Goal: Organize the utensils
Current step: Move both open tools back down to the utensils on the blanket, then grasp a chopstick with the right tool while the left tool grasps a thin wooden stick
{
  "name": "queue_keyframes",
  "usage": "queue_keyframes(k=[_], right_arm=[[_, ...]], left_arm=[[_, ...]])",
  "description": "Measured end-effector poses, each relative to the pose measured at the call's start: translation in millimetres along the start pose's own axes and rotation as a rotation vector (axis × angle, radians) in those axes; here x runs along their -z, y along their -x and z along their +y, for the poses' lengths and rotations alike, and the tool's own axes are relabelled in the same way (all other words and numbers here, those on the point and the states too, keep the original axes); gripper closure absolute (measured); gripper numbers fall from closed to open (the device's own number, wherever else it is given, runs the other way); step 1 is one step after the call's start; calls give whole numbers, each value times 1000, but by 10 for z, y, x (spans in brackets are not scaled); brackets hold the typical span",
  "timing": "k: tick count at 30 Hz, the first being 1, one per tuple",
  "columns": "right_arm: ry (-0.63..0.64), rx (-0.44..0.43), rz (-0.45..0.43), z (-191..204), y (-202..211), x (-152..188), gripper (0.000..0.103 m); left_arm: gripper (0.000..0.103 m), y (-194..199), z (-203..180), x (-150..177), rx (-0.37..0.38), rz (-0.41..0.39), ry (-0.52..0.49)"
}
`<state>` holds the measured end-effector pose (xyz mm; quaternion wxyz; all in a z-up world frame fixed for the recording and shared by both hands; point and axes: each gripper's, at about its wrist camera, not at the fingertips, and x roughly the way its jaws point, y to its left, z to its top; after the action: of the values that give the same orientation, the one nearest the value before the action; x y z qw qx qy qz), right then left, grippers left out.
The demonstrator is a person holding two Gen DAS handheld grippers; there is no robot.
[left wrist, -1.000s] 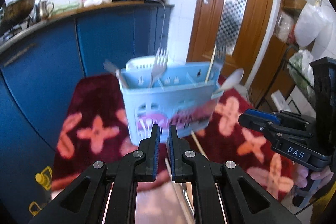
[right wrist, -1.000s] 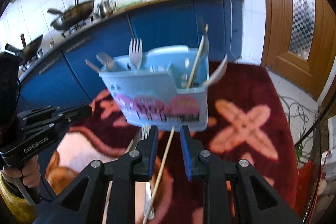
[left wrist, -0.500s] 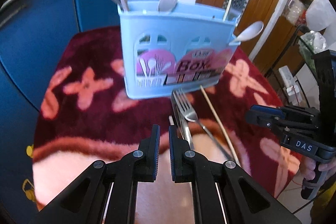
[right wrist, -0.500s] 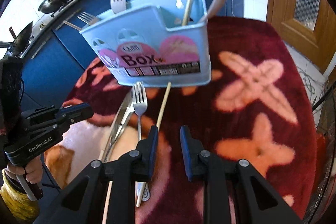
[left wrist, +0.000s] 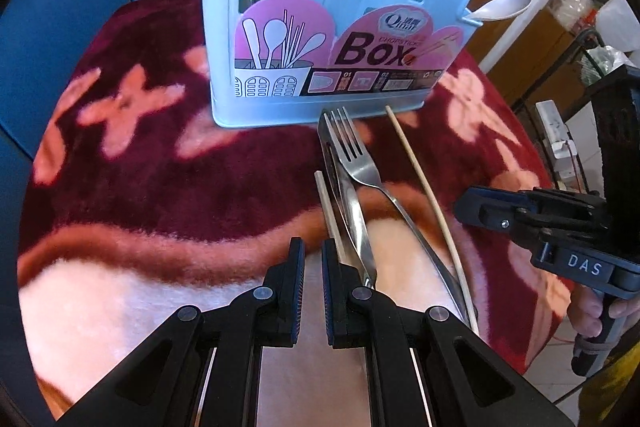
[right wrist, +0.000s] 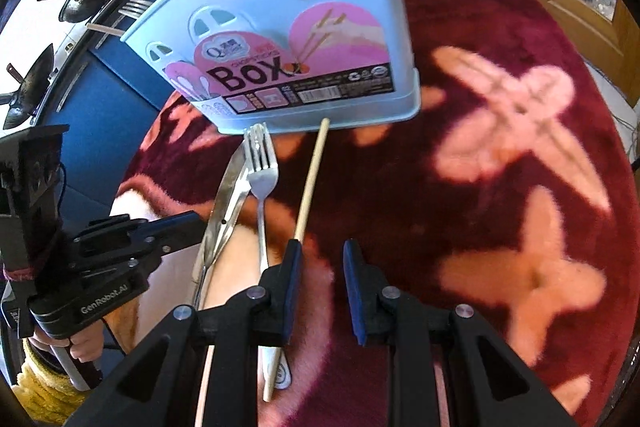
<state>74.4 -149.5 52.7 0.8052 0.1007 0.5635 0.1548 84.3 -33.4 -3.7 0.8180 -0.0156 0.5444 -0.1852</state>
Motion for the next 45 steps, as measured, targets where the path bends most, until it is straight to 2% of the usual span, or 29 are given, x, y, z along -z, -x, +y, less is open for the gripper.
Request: queue_keyframes(k=[7,13,15,17,18,30,35,38,45], right_arm=[[26,17,26,97,-111,-98,79],[43,40,52,135,-205,-220,79],[41,46,58,135,-228,-256,82],[39,60,60,124,-232,-263,95],[28,68,59,102,-219,-256,96],[53,132,96,-21,-22,-32,97],[55,129,106,-71,-8,13,97],[58,132,118,-65,-35,-11,97],[70,132,146,-57,-91,-101,97]], left_arm=[[95,-23,11,-48,26,12,17],[95,67,34,54,59,41,18],[95,74,24,88,61,48,11],[95,85,-3,113,57,48,-2],[95,92,-8,122,57,47,-7],[93,215,-84,182,101,45,-36],[91,64,-84,126,53,54,-18],[91,17,-36,68,-42,45,-9],[90,39,44,12,44,71,58]])
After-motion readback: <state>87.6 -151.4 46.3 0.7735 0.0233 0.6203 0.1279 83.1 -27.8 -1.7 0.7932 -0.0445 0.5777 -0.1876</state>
